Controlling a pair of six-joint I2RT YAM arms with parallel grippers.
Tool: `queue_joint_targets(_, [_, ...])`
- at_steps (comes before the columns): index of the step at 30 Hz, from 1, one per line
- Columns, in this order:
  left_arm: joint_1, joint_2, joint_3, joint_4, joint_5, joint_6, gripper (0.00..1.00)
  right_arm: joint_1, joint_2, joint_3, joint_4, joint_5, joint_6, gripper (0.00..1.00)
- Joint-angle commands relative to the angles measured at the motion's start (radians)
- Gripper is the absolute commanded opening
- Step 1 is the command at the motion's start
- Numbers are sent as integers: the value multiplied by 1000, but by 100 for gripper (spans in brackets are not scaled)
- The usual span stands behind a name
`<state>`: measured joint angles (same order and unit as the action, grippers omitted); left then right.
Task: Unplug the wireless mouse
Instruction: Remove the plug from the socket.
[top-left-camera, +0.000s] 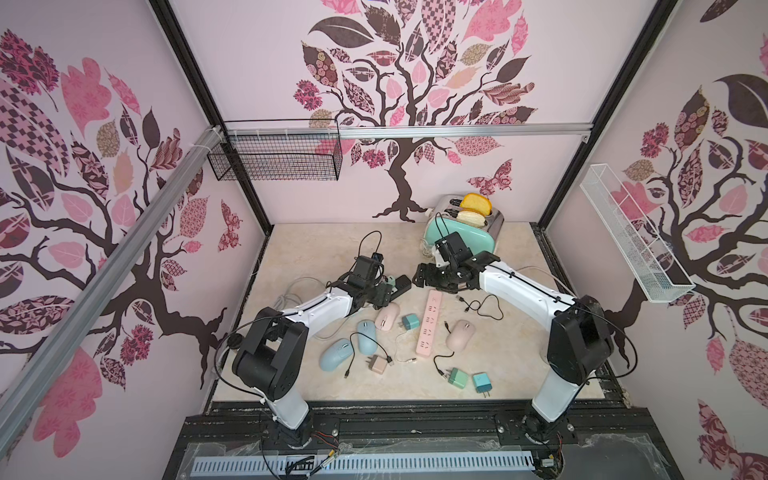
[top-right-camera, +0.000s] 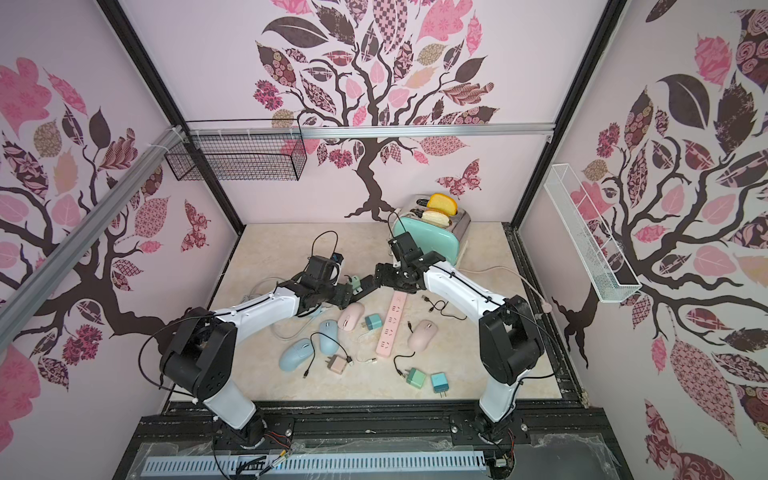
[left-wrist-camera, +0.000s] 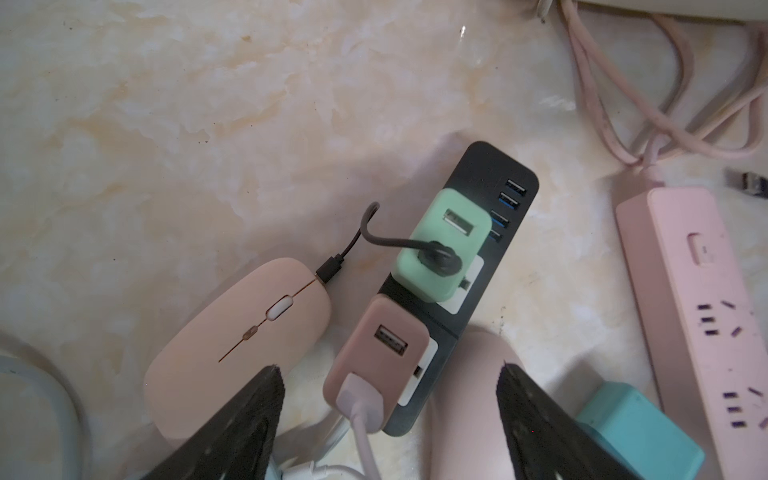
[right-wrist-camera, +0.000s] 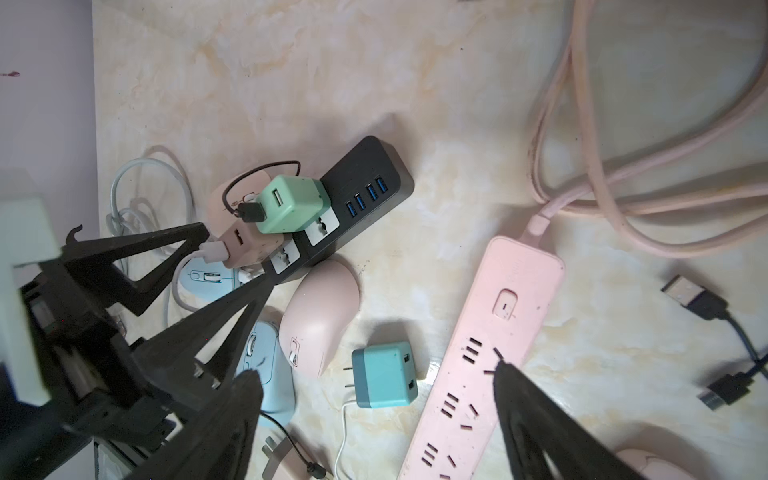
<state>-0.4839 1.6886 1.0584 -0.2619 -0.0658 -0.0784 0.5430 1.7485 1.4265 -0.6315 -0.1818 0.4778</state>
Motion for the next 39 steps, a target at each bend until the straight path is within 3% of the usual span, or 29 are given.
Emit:
queue_joint_targets(1, [4,11,35,-38,20,79,84,-8,27,41,-8,-13,-3,89])
queue_joint_targets(7, [4,53,58,-63,62,108,69,-11,71,77,-21,-22,2,86])
queue_joint_targets(16, [3,71,67,-78,68,127,47,-9,203,210,-39,-52,52,71])
queue_joint_targets(22, [-6,72,75,-68,75,121,22,-8,312,273,-26,-68,128,62])
queue_joint_targets(25, [-11,76,92,-77,76,121,2,-3,358,297,-18,-70,162,59])
queue_joint_targets(32, [-32,72,116,-78,94,122,0,19,442,345,-4,-85,193,58])
queue_joint_targets(39, [-35,68,124,-86,138,103,0,26,506,373,-52,-25,231,58])
